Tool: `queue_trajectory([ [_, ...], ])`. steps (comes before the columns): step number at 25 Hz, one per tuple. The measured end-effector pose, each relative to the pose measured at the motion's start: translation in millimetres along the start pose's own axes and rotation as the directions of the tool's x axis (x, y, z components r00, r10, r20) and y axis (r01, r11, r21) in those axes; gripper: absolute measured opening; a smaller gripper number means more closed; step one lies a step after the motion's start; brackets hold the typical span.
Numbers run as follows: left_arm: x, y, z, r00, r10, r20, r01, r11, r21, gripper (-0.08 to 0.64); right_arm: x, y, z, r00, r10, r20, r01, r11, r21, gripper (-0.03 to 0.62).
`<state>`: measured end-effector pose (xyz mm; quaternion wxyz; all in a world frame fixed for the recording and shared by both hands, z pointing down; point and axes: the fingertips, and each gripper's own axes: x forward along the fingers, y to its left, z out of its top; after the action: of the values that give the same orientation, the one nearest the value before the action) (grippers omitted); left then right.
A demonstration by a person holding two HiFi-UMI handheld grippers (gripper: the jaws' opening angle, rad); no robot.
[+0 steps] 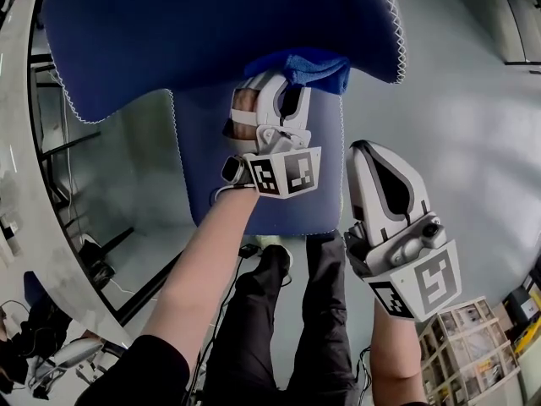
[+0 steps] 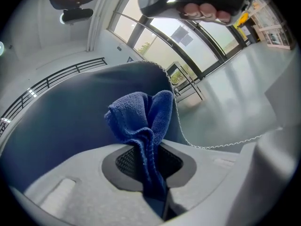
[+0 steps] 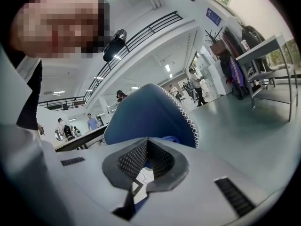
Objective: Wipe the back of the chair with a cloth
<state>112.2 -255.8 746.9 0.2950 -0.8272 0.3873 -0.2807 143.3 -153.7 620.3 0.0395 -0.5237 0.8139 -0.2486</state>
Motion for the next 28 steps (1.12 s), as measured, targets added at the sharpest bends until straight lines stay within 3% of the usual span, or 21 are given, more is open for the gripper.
queue_trajectory([
  [9, -13, -29, -15, 0.995, -0.098, -0.034, 0.097, 0.995, -0.032, 0.061, -18, 6, -12, 1.000, -0.023, 0.005, 0.023, 1.000, 0.013, 0.014],
  [15, -27, -23, -8, 0.990, -0.129, -0.055, 0.127, 0.991, -0.044, 0.061, -30, 14, -7, 0.999, -0.031, 0.018, 0.030, 0.999, 0.024, 0.014],
  [23, -72, 18, 50, 0.976, -0.210, -0.053, 0.198, 0.965, -0.172, 0.061, -38, 39, 35, 0.999, -0.050, 0.002, 0.050, 0.999, 0.021, 0.014],
  [28, -105, 63, 94, 0.976, -0.212, -0.046, 0.193, 0.947, -0.256, 0.061, -56, 65, 70, 0.999, -0.054, -0.002, 0.054, 0.999, -0.007, 0.014],
])
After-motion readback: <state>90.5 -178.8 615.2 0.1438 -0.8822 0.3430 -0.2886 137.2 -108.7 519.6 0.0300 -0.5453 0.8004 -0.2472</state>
